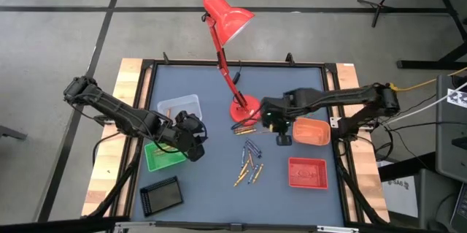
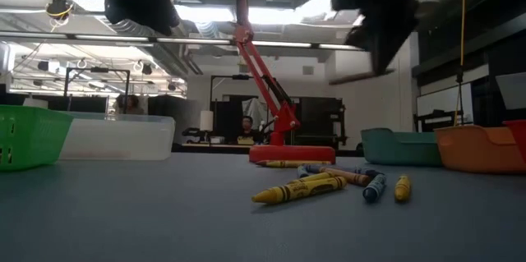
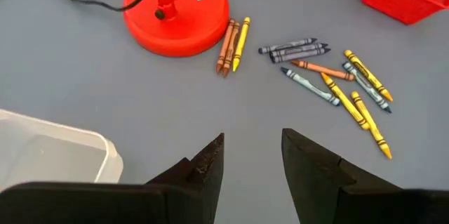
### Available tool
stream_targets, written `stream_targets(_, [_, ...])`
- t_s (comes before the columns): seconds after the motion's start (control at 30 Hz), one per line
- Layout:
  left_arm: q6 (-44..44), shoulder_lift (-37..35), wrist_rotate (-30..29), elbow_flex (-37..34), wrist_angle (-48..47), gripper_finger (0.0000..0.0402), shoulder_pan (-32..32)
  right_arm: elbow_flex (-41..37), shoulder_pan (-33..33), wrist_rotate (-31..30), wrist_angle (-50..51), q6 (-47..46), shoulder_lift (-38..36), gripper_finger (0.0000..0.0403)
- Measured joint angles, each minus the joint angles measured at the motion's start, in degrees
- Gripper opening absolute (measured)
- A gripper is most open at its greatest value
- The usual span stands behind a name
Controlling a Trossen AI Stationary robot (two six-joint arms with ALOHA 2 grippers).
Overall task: Sort crayons
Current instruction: Put the brown crayon into the orange bin
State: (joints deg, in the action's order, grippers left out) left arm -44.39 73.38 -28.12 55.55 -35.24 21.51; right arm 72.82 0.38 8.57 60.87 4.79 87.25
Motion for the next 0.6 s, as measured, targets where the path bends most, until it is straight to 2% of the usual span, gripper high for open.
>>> stream_targets(0.17, [1.5, 0.0, 0.0, 0.0, 0.3, 0.0128, -0.9, -0.7, 0.0, -1.8, 6.6, -1.9, -6.2, 0.0001])
stream_targets(0.4, [1.5, 0.0, 0.0, 0.0, 1.4, 0.0128, -1.5, -9.1, 0.0, -5.2, 6.4, -7.8, -16.7, 0.0])
stream_targets(0.6, [1.5, 0.0, 0.0, 0.0, 2.4, 0.0127, -1.5, -14.0, 0.0, -6.2, 6.2, -11.1, -20.5, 0.0])
